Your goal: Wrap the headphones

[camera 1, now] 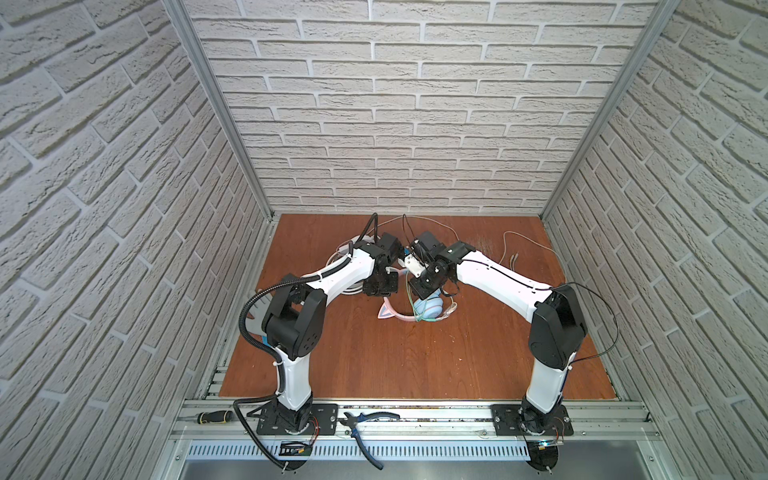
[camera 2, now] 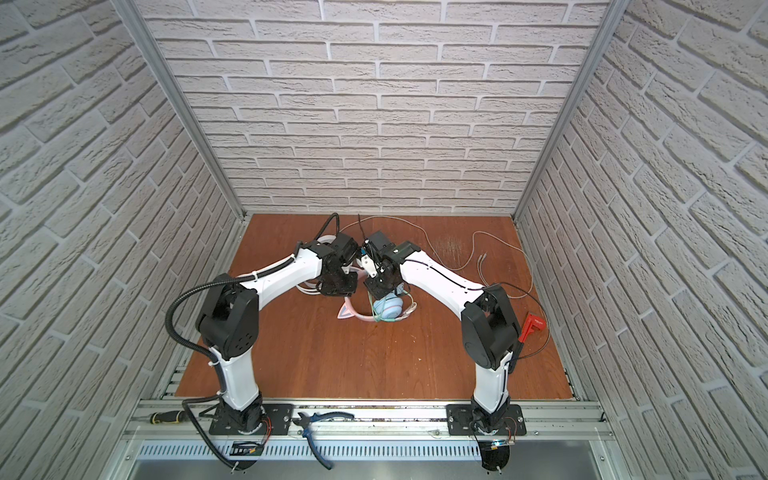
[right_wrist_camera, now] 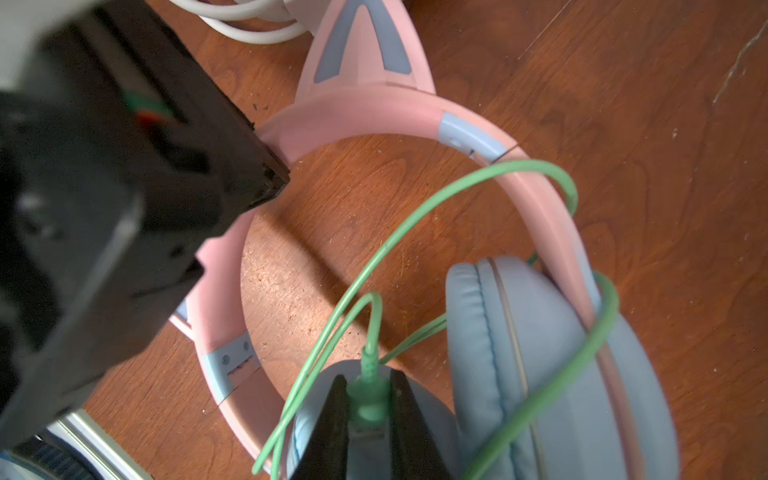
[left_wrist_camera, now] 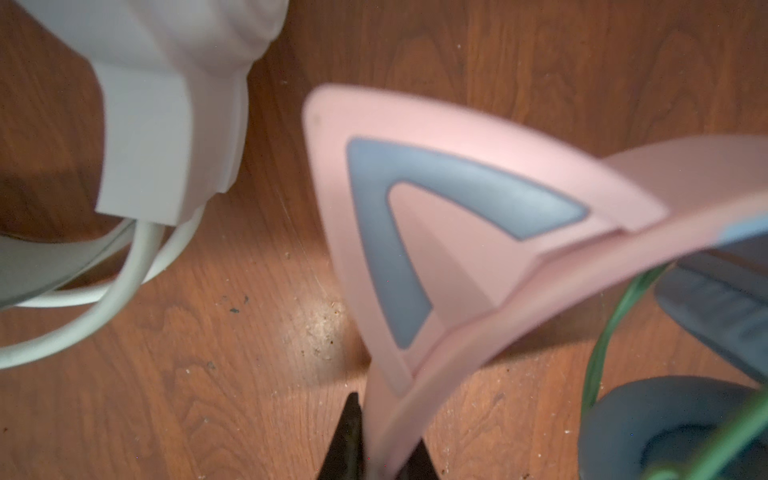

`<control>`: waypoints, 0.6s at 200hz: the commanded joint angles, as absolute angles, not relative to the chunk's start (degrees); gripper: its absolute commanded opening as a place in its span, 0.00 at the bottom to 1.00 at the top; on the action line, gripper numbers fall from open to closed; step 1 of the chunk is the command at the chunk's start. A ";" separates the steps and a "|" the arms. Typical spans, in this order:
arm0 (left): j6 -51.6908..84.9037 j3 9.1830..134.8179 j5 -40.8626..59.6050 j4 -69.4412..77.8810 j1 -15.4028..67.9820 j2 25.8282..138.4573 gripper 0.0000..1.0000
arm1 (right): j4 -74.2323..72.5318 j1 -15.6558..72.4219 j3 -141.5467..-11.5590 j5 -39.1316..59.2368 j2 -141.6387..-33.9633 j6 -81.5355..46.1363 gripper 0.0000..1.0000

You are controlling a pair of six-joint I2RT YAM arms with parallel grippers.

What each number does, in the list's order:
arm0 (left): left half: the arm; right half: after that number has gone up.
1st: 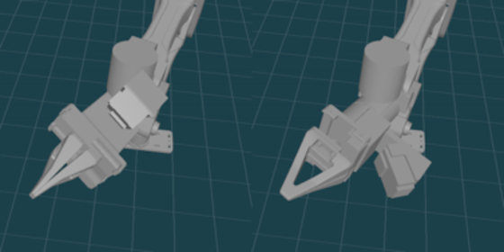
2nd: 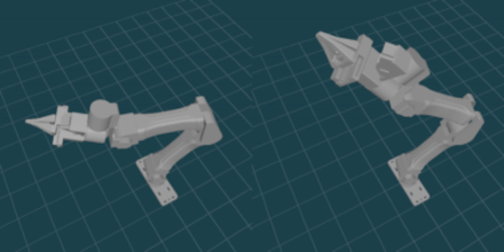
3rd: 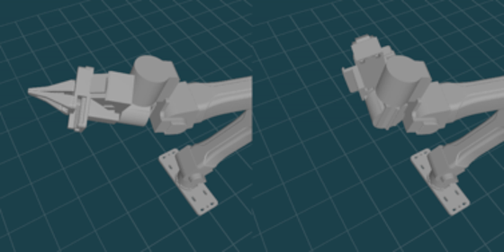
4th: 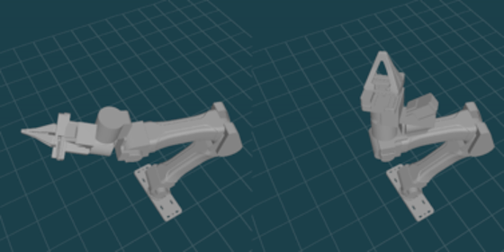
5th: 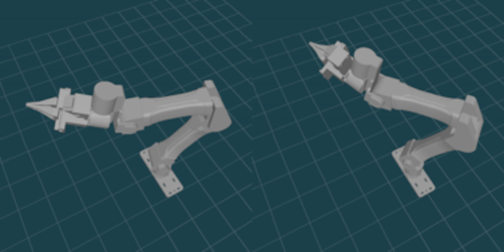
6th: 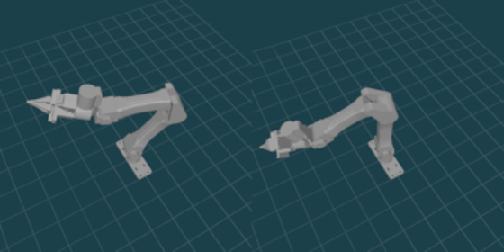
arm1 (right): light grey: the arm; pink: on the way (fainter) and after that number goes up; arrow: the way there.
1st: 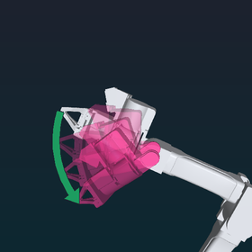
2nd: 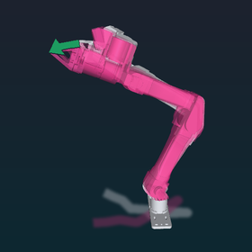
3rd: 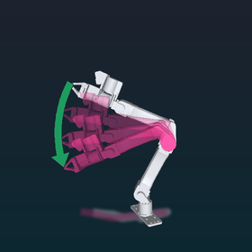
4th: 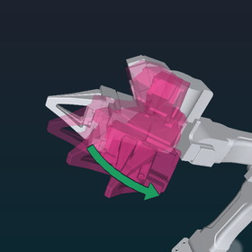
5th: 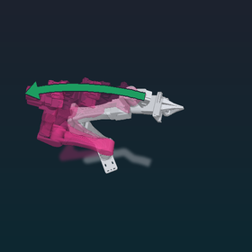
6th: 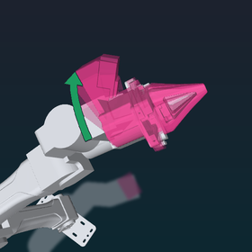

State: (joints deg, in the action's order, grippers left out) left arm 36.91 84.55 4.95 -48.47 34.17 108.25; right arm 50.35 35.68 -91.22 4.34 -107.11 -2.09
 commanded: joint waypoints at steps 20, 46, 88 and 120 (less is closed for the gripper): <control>38.59 85.01 6.50 -48.70 34.63 105.62 0.00 | 48.48 35.15 -92.37 3.99 -106.63 -5.16 0.19; 39.09 84.99 6.66 -49.11 34.66 106.62 0.00 | 48.30 35.16 -91.89 4.26 -105.92 -6.05 0.24; 39.46 85.28 7.12 -49.26 34.66 107.70 0.00 | 48.60 35.15 -91.80 5.01 -105.38 -6.77 0.28; 39.67 85.27 7.72 -49.04 34.70 108.36 0.00 | 49.04 35.07 -91.91 4.76 -104.95 -6.95 0.29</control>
State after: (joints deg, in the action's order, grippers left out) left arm 39.05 84.55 5.28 -49.10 34.22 108.27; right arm 49.91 35.59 -91.37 4.99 -107.31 -5.85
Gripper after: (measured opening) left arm 0.130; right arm 0.284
